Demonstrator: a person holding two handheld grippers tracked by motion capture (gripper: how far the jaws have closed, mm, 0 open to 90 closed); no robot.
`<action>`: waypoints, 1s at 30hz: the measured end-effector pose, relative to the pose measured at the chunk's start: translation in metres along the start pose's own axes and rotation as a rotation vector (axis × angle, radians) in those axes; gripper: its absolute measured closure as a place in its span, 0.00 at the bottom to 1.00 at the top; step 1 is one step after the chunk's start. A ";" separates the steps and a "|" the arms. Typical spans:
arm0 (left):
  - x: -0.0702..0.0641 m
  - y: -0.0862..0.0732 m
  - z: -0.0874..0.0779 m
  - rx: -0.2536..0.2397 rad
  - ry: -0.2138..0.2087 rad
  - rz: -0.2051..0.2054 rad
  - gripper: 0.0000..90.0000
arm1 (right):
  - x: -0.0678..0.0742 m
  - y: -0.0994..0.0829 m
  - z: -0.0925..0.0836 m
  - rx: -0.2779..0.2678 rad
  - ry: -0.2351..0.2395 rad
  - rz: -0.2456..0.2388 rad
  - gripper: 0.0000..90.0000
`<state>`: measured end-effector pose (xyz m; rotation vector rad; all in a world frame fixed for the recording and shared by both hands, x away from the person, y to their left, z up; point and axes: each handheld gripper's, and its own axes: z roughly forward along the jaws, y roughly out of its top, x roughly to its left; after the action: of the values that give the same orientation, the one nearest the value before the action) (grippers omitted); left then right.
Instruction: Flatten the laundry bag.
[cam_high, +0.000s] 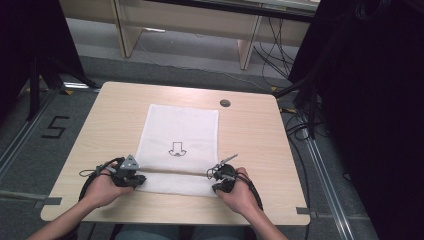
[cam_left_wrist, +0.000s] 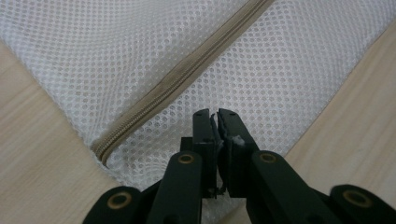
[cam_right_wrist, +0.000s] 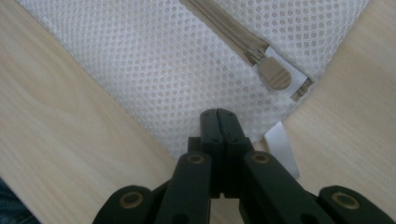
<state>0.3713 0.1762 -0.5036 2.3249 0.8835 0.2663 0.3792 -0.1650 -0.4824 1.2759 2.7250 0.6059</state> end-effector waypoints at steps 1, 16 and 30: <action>-0.001 0.000 0.000 -0.002 -0.005 -0.001 0.94 | 0.000 -0.002 -0.001 0.008 -0.001 0.006 1.00; -0.022 -0.001 -0.003 0.028 -0.051 0.055 0.93 | 0.002 -0.027 -0.013 0.048 0.043 0.028 1.00; -0.022 0.002 -0.010 -0.036 -0.088 0.004 0.80 | -0.010 -0.032 -0.039 -0.094 0.042 0.128 0.88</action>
<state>0.3522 0.1656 -0.4944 2.2871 0.8249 0.1788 0.3532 -0.2036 -0.4594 1.4378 2.6283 0.7711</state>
